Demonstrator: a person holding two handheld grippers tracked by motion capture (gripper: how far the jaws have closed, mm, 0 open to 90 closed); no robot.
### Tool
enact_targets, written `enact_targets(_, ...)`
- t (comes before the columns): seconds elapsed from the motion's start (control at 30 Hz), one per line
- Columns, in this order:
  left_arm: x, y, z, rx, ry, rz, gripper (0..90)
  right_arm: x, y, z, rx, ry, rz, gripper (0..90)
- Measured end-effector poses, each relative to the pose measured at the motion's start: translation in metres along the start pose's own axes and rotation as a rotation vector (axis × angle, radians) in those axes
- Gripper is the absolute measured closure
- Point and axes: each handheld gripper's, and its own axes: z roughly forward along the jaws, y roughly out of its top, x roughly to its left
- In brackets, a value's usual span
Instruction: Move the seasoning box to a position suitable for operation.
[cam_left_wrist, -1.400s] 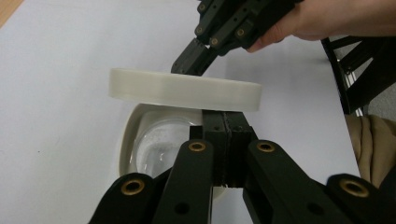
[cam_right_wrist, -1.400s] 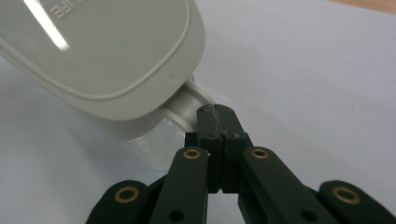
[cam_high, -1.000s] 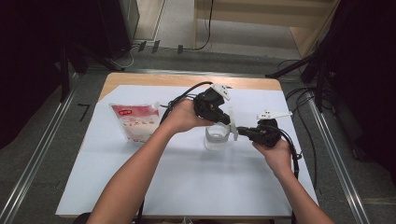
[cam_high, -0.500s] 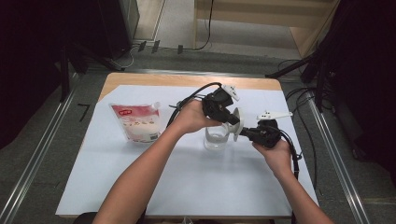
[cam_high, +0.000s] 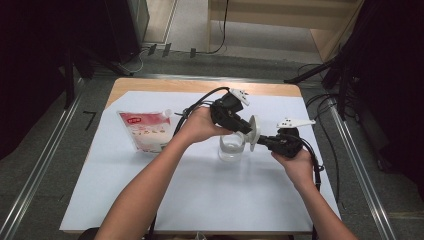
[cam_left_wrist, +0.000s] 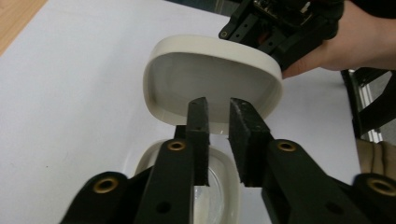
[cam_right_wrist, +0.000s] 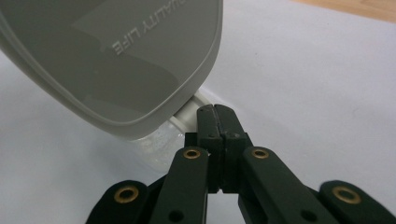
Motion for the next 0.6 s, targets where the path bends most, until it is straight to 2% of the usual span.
enact_targets(0.07, -0.001, -0.001, -0.004, -0.016, -0.002, 0.000, 73.4, -0.001, 0.000, -0.001, -0.006, -0.001, 0.000, 88.7)
enact_targets(0.2, -0.006, -0.004, -0.012, -0.016, -0.003, 0.016, 59.3, -0.003, 0.000, -0.004, -0.013, 0.005, 0.006, 82.2)
enact_targets(0.3, -0.010, -0.008, -0.019, -0.021, -0.004, -0.005, 50.4, -0.004, 0.000, -0.007, -0.022, 0.009, 0.003, 75.5)
enact_targets(0.37, -0.012, -0.012, -0.022, -0.032, -0.009, -0.023, 48.7, -0.005, -0.001, -0.009, -0.031, 0.010, -0.008, 72.1)
enact_targets(0.4, -0.013, -0.014, -0.023, -0.039, 0.003, -0.024, 46.8, -0.004, -0.002, -0.010, -0.029, 0.016, -0.011, 70.2)
enact_targets(0.47, -0.015, -0.019, -0.026, -0.040, -0.003, -0.027, 42.6, -0.004, -0.003, -0.012, -0.033, 0.012, -0.019, 66.8)
enact_targets(0.6, -0.023, -0.028, -0.031, -0.057, 0.033, -0.035, 39.5, -0.002, -0.005, -0.017, -0.034, 0.026, -0.021, 62.9)
